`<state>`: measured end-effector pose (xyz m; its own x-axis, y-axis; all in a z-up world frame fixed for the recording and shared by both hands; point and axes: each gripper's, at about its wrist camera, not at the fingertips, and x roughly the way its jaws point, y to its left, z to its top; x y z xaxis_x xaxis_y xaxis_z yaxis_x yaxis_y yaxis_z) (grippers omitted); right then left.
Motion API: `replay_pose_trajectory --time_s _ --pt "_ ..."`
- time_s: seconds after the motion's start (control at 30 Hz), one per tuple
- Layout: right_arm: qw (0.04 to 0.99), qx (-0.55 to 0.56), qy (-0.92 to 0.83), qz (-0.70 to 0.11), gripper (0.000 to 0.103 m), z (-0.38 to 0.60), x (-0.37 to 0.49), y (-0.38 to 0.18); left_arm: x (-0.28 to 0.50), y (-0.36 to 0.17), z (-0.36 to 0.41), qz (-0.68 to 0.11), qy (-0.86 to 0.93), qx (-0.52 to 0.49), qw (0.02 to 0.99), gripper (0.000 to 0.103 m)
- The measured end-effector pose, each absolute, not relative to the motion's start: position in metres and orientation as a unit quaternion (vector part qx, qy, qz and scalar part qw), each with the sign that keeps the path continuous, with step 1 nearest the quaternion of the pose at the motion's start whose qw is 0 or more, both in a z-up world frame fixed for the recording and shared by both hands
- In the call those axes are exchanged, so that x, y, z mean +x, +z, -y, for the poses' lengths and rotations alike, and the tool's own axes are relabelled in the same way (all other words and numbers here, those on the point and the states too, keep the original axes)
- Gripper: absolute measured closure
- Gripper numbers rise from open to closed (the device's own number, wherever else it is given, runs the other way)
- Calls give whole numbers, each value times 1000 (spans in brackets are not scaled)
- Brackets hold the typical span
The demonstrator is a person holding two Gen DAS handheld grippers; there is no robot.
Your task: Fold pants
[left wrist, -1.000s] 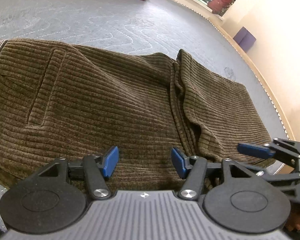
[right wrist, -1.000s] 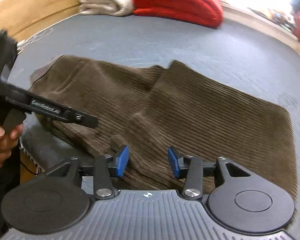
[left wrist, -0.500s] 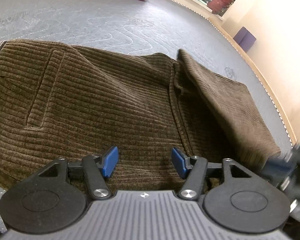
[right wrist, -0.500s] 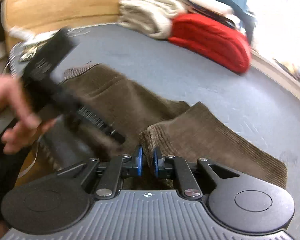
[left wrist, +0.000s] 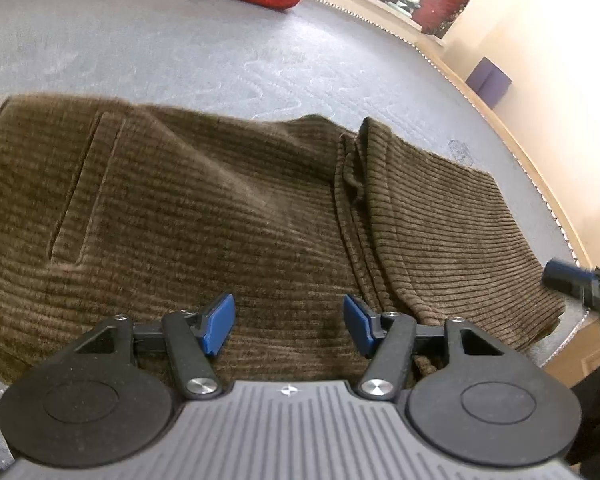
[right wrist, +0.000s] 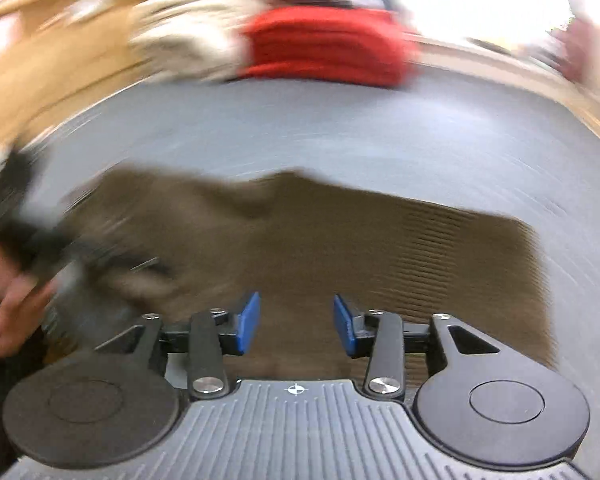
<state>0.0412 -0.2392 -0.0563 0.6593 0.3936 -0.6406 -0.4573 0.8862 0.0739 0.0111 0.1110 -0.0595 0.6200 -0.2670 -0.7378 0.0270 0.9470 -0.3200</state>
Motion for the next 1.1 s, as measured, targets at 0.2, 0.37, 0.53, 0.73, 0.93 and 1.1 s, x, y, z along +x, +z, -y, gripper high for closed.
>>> replay_pose_trajectory --time_s 0.2,0.37,0.53,0.73,0.93,1.1 --pt "914 95 -38 -393 53 351 67 -73 21 -38 -88 -397 -108 -145 900 38" --pt "872 228 -24 -433 51 402 69 -91 66 -40 -67 -409 -110 -177 888 36" --pt "859 249 5 -447 43 407 72 -94 107 -70 -67 -444 -67 -239 861 32" --pt "842 273 -2 -465 43 415 87 -96 123 -69 -47 -430 -61 -227 872 35" --pt "834 277 -11 -476 42 415 92 -96 130 -39 -35 -424 -113 -166 883 83" --pt "834 274 -12 -478 42 411 94 -97 132 3 -52 -372 -143 -181 899 85"
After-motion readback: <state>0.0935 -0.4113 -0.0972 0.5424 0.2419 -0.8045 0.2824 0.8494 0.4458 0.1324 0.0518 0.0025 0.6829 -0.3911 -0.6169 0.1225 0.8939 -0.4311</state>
